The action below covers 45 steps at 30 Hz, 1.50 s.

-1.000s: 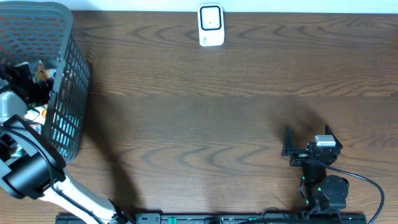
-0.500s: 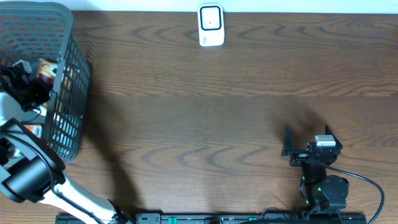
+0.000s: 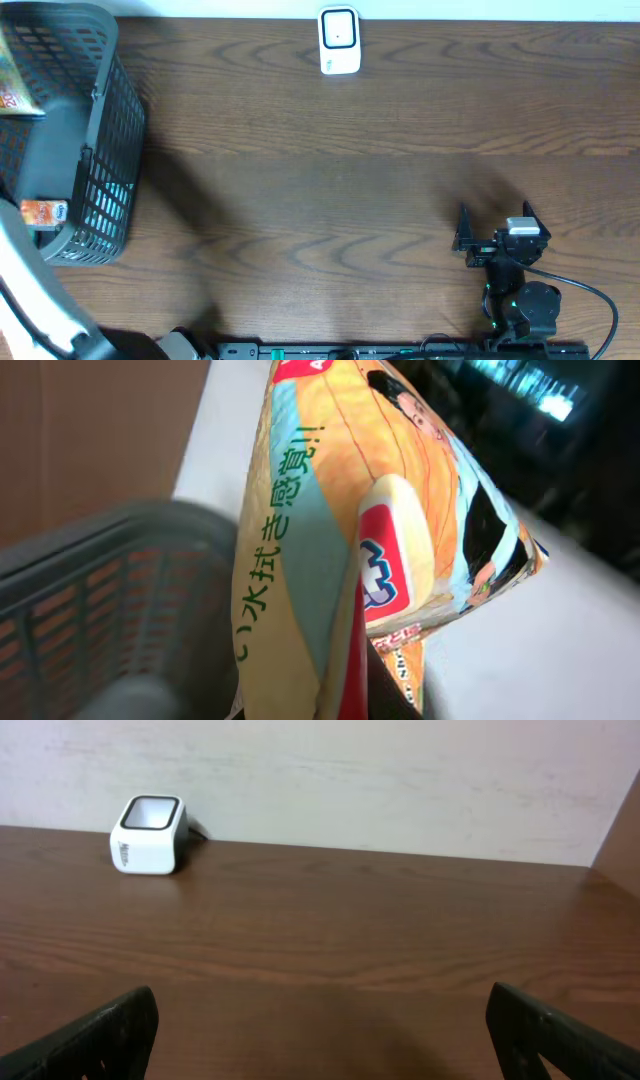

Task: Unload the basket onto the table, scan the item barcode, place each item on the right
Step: 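Lift the bag out and drop it on the table near the scanner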

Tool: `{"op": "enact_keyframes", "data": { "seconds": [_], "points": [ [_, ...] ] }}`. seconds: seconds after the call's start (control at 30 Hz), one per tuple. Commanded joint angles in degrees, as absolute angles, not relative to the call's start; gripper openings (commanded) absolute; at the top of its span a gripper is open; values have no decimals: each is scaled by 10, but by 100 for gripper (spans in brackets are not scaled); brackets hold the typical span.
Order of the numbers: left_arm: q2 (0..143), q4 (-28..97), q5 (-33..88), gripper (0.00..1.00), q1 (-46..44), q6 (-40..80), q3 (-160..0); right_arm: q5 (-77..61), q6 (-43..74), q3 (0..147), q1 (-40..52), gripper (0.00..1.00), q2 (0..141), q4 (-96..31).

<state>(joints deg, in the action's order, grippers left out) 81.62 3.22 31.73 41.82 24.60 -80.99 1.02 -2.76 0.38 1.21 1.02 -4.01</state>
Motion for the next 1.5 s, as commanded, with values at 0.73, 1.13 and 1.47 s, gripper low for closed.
{"op": "enact_keyframes", "data": {
  "seconds": [0.73,1.13,1.47],
  "points": [
    [1000,320,23,8,-234,505,-808,9,-33,3,17,99,8,-42],
    [1087,232,175,41,-273,491,-809,9,-33,3,17,99,8,-42],
    [909,174,170,51,-254,347,-817,9,-33,3,17,99,8,-42]
  ]
}}
